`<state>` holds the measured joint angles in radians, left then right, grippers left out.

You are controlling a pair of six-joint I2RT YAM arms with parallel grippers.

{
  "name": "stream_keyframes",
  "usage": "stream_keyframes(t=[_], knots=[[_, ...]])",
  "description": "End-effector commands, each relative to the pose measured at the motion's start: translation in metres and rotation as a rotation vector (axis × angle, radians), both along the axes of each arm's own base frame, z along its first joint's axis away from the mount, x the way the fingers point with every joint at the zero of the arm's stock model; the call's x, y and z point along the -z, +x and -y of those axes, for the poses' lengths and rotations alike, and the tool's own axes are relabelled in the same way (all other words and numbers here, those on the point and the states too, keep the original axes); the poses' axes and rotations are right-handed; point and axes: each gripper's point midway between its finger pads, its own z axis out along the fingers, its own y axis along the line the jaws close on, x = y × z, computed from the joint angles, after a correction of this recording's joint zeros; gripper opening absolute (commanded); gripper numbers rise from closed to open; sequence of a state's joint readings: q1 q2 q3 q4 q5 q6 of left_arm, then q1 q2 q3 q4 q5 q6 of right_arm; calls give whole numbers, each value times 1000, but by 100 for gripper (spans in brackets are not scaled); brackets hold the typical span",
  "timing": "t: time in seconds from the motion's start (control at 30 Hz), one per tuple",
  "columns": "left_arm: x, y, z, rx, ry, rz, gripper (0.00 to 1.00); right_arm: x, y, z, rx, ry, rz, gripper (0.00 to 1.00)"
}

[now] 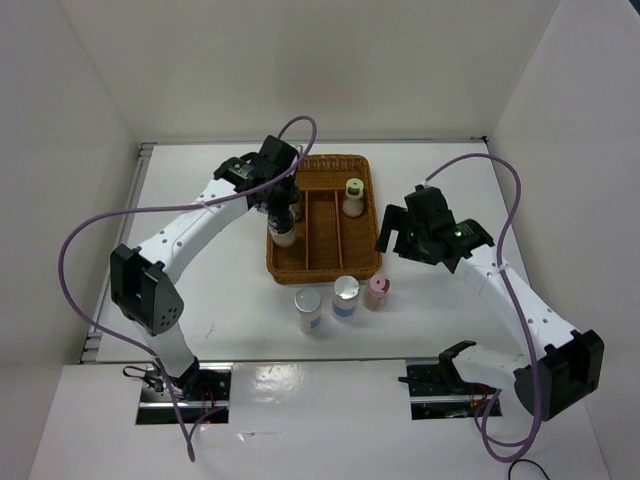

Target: Organize the condiment bottles

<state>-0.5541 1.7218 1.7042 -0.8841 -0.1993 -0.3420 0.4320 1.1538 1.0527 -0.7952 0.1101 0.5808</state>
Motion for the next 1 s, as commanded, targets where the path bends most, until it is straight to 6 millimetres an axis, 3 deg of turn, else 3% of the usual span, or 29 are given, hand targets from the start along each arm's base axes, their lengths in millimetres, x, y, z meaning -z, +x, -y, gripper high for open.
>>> stream_keyframes(t=[0.0, 0.2, 0.33, 0.53, 0.7, 0.73, 0.83, 0.97], knots=[[-19, 38, 8, -6, -28, 126, 2, -2, -14, 0, 22, 36, -14, 99], [-3, 58, 17, 4, -5, 128, 2, 1, -18, -5, 20, 44, -26, 99], [10, 69, 18, 2, 8, 119, 2, 15, -17, -10, 34, 48, -59, 99], [15, 78, 19, -11, 22, 127, 14, 28, -12, -20, 30, 49, -80, 99], [14, 76, 18, -11, 23, 127, 44, 43, -19, -32, 0, 39, -116, 99], [17, 74, 17, -11, 27, 119, 60, 43, -21, -36, -7, 44, -119, 99], [5, 69, 17, 0, 1, 135, 85, 49, -26, -44, -23, 32, -136, 99], [-16, 60, 16, 2, -39, 163, 96, 55, -31, -53, -29, 34, -161, 94]])
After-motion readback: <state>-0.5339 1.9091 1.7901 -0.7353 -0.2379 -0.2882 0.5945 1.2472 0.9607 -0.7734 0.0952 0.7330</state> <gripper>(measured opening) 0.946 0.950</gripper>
